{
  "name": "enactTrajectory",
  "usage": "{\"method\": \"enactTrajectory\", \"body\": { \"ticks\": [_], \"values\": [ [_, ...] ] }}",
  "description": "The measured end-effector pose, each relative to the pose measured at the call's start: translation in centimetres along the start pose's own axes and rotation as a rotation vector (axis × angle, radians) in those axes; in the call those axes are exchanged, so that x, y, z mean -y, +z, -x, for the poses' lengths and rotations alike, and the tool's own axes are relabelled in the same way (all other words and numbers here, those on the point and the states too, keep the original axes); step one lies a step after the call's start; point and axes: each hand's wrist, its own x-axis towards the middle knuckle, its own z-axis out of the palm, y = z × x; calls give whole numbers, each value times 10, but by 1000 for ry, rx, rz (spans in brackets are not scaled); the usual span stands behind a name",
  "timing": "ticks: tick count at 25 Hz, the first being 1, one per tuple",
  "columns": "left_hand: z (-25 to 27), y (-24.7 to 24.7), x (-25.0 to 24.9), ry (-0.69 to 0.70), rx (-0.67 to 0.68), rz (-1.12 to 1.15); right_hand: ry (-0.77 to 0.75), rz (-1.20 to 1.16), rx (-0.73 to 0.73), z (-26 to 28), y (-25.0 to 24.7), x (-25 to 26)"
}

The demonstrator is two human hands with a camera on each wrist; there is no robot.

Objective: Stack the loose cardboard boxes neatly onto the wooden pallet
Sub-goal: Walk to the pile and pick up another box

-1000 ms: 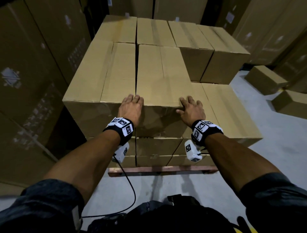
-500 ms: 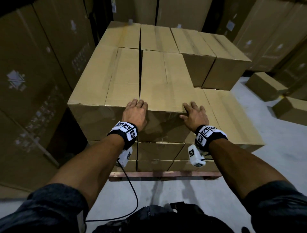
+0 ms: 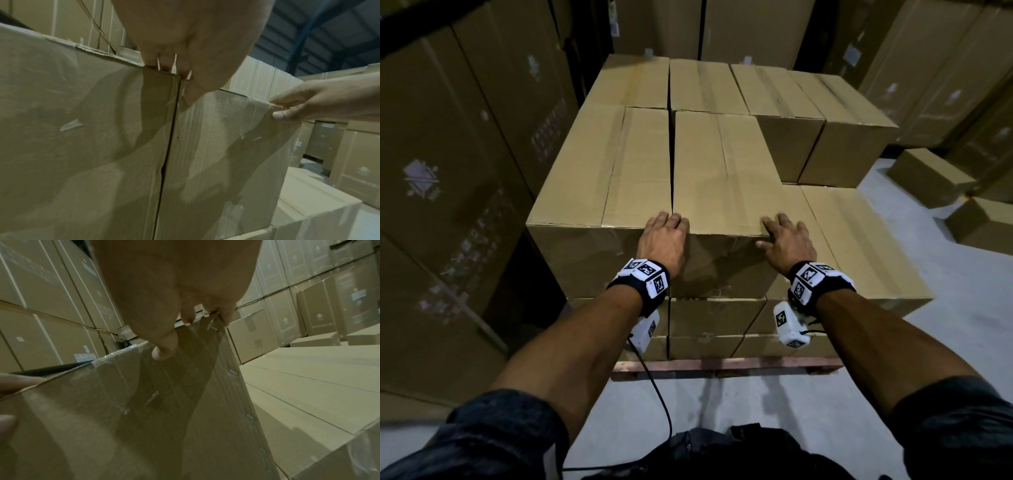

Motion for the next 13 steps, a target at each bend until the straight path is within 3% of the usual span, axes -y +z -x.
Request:
{"method": "enactTrajectory", "body": {
  "ticks": [13],
  "values": [
    [1,-3,4,41,-19,22,-18,48,16,2,-4,1]
  ]
}}
